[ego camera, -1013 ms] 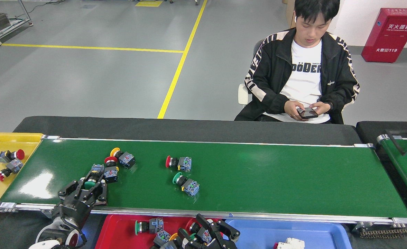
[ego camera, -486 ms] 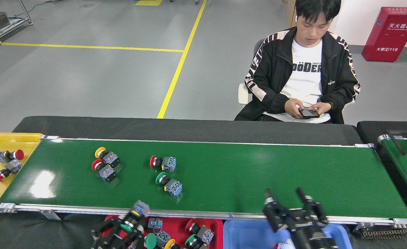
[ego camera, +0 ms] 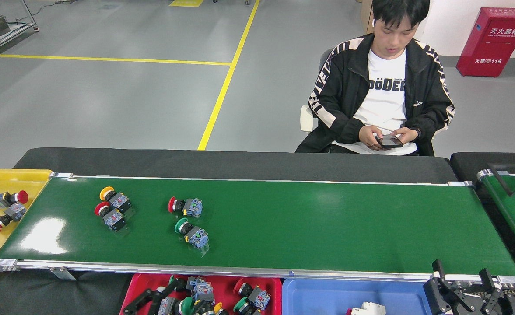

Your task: Pick switch part from conveyor to tray

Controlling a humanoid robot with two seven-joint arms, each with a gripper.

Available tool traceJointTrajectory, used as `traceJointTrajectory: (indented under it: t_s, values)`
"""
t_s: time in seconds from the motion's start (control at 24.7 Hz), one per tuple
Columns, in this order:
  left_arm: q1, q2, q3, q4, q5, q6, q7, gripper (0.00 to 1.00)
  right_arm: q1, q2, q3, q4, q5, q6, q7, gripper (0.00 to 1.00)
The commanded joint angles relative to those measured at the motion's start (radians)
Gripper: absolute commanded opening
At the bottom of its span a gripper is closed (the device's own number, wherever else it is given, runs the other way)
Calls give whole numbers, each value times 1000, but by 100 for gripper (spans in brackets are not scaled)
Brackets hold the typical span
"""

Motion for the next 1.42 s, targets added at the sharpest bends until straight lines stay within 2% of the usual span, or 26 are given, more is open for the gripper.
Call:
traceJointTrajectory:
  t_s: [0.0,0.12,0.28,0.49,0.61,0.77,1.05,1.3,1.38]
  values:
    - [0,-26,108,-14,6,14,-6,100,-1,-2,-3,-13,-2,-4,-11,96]
    - [0,-55,234,-3,35,62,-35,100,1,-2,0,-13,-4,-4,-11,96]
    - [-2,-49,270,34,79,96,-49,100,-1,0,2,-10,-4,-4,-11,96]
    - [-43,-47,247,26,58,114,-52,100,-1,2,13,-9,-2,-4,-11,96]
    - [-109,-49,182,46,-39,160,-52,100,-1,0,22,-9,-2,-4,-11,96]
    - [-186,-47,99,104,-76,203,-57,100,-1,2,23,-9,-2,-4,-11,96]
    - [-327,-42,84,259,-146,207,-57,100,-1,0,46,-9,-2,-4,-11,96]
    - [-496,50,69,511,-148,263,-51,98,-1,0,51,-7,-2,-4,-11,96]
    - [-546,108,43,601,-145,263,-46,83,-3,2,52,-6,-2,-4,-11,96]
